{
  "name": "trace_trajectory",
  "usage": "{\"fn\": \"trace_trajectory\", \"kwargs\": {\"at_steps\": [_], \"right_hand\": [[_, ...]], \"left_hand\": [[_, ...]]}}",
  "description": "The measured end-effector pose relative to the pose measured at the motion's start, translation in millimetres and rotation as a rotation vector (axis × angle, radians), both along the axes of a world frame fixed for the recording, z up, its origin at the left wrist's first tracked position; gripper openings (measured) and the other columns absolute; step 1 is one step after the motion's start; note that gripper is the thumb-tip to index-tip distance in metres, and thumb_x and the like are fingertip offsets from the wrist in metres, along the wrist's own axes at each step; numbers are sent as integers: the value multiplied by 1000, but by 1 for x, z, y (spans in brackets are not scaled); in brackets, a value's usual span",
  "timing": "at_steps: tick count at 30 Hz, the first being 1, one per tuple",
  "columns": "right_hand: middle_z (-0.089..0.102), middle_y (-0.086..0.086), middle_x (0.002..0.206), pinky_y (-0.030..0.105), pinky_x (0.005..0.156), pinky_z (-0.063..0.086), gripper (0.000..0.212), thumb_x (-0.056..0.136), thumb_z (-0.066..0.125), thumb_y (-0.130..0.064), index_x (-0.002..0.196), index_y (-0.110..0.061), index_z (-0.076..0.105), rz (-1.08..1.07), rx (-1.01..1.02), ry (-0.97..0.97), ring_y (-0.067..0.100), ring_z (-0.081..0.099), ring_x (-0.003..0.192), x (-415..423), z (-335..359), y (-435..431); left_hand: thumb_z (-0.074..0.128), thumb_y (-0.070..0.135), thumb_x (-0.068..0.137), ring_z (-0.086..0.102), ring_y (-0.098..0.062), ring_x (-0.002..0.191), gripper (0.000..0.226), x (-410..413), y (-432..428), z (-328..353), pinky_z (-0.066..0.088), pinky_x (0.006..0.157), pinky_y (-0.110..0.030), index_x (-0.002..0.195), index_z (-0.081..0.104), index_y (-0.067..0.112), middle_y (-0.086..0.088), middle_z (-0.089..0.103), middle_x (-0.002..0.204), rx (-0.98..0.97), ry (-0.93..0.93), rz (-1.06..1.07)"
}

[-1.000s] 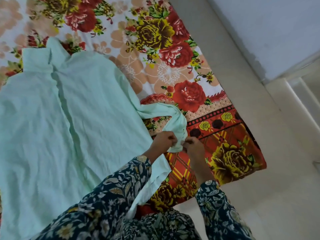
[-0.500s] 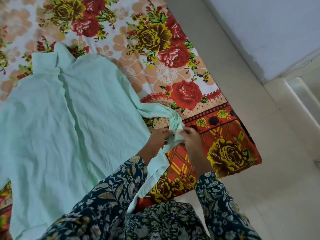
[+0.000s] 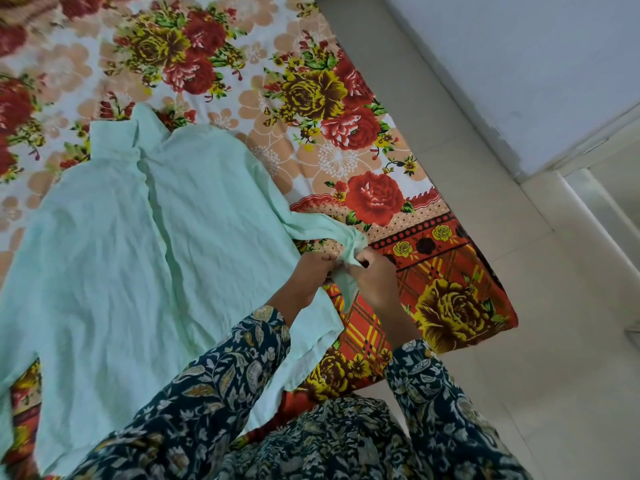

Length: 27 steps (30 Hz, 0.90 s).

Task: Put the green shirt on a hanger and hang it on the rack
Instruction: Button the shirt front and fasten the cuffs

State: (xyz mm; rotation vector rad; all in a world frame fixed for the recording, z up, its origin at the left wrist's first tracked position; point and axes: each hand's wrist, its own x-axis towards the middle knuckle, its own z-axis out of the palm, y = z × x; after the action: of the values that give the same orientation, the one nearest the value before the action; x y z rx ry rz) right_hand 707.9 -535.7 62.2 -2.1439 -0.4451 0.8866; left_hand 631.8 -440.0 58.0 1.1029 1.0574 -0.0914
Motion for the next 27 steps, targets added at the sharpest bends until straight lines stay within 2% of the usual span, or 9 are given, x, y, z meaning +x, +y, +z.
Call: {"fn": "trace_trajectory", "kwargs": {"at_steps": [2, 5, 9, 12, 14, 18, 21, 24, 27], "right_hand": [[57, 18, 77, 31, 58, 33, 16, 84, 62, -12, 83, 3, 58, 26, -23, -83, 22, 46, 67, -2, 3, 1], [62, 23, 85, 34, 58, 37, 18, 83, 62, -12, 86, 5, 60, 16, -41, -113, 23, 49, 68, -5, 7, 0], [63, 18, 85, 44, 61, 46, 18, 84, 61, -14, 89, 3, 61, 34, -86, -144, 33, 58, 72, -10, 10, -4], [58, 13, 76, 33, 55, 36, 15, 84, 62, -12, 86, 3, 61, 10, -62, -102, 23, 50, 64, -11, 12, -8], [54, 7, 69, 27, 51, 32, 13, 83, 64, -11, 78, 0, 60, -15, -16, -57, 17, 44, 59, -11, 16, -9], [47, -2, 57, 14, 43, 26, 14, 85, 61, -6, 73, -11, 57, 12, 60, -1, 8, 37, 51, -9, 23, -12], [48, 0, 57, 15, 43, 26, 20, 87, 52, 2, 75, -13, 58, 25, 72, 4, 9, 37, 50, -6, 24, -16], [46, -3, 56, 19, 45, 25, 22, 86, 48, 6, 79, -9, 62, 31, 45, -25, 9, 36, 49, -2, 23, -18], [52, 0, 61, 24, 48, 33, 19, 87, 51, 3, 95, 0, 68, -40, 42, -22, 11, 42, 52, 0, 21, -20]], "left_hand": [[54, 7, 92, 54, -14, 66, 18, -1, 0, 6, 48, 51, -12, 100, 63, -6, -10, 58, 80, 32, -1, -41], [53, 6, 92, 56, -12, 67, 27, -6, 1, 12, 49, 52, -10, 110, 61, -13, -11, 60, 83, 56, -1, -67], [47, 2, 94, 64, -2, 55, 25, -16, 1, 22, 50, 53, -11, 108, 62, -12, 1, 68, 64, -28, -100, -73], [43, -1, 93, 65, -1, 59, 26, -24, 1, 25, 51, 59, -12, 106, 64, -9, 1, 70, 68, -66, -182, -92], [46, -4, 92, 65, -4, 60, 19, -25, 1, 24, 51, 59, -12, 95, 65, -4, -3, 66, 73, -69, -167, -80], [57, -6, 86, 59, -11, 58, 19, -20, 0, 20, 51, 55, -13, 71, 60, 5, 0, 62, 58, -1, -109, -73], [63, -1, 84, 57, -3, 50, 17, -15, -3, 19, 48, 53, -13, 69, 61, 6, 6, 62, 52, 83, -100, -151], [65, 3, 84, 54, 1, 44, 18, -8, -9, 21, 45, 49, -13, 68, 59, 8, -1, 63, 59, 203, -73, -205], [62, 8, 87, 57, -6, 56, 20, -1, -16, 23, 50, 61, -23, 68, 56, 12, -4, 62, 67, 292, -45, -227]]}}
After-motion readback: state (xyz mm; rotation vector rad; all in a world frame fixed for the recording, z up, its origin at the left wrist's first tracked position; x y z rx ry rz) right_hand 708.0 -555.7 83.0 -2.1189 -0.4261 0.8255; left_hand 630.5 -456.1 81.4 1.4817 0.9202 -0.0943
